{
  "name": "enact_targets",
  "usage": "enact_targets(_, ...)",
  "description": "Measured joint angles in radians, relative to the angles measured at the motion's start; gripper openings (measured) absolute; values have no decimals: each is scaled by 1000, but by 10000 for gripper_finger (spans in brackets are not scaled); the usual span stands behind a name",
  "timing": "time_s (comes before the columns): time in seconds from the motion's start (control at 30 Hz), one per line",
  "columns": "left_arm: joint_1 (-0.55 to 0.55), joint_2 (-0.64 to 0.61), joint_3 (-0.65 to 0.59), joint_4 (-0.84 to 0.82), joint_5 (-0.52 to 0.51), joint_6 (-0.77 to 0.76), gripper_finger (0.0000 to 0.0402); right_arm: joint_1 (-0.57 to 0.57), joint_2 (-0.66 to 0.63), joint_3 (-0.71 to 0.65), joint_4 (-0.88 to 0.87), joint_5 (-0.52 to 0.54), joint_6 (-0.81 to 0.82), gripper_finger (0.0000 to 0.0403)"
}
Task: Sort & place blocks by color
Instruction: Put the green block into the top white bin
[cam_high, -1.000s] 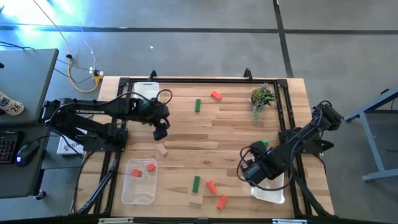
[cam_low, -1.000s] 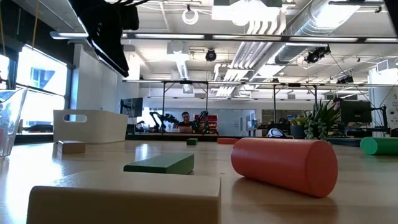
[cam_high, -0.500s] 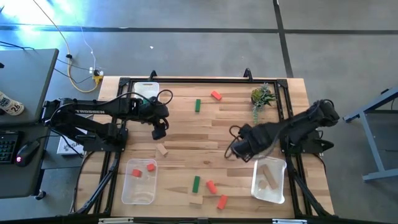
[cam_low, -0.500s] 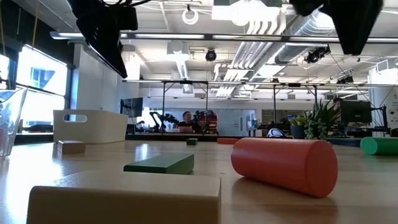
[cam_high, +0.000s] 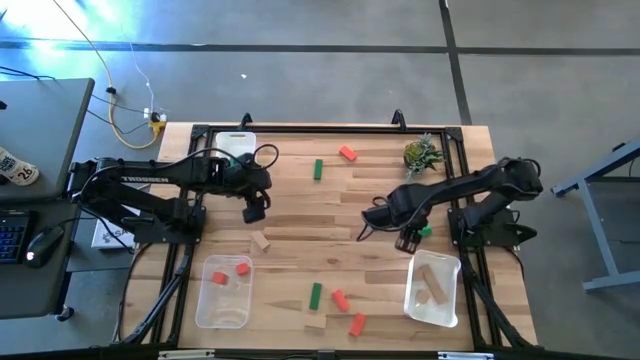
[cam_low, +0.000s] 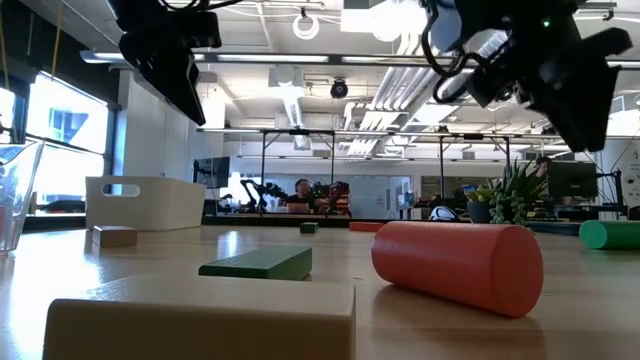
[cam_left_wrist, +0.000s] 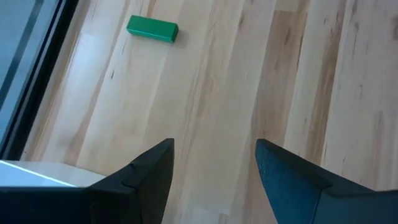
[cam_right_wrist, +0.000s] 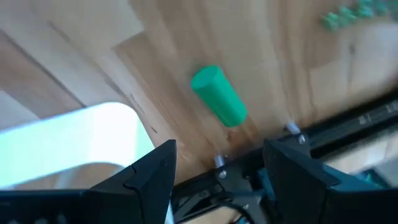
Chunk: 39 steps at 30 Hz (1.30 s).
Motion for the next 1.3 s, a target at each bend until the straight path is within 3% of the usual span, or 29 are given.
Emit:
enact_targets(0.17, 20, 0, 0, 0, -1, 8, 211, 0, 0, -83, 88, -50, -165, 227)
enact_targets(0.33, 31, 0, 0, 0, -1, 8, 211, 0, 0, -159, 153, -45, -228, 227)
enact_targets(0.73, 34, 0, 0, 1, -13, 9, 211, -13, 0, -300, 284, -4, -235, 227)
enact_targets(1.0, 34, 0, 0, 2, -34, 52, 211, -58, 3, -376, 409, -40, -220, 226)
enact_targets(1.13, 34, 0, 0, 14, -48, 53, 211, -79, 4, -409, 456, -69, -153, 203)
enact_targets(1.3, 34, 0, 0, 61, -50, 82, 211, -89, 3, -430, 496, -79, -90, 137)
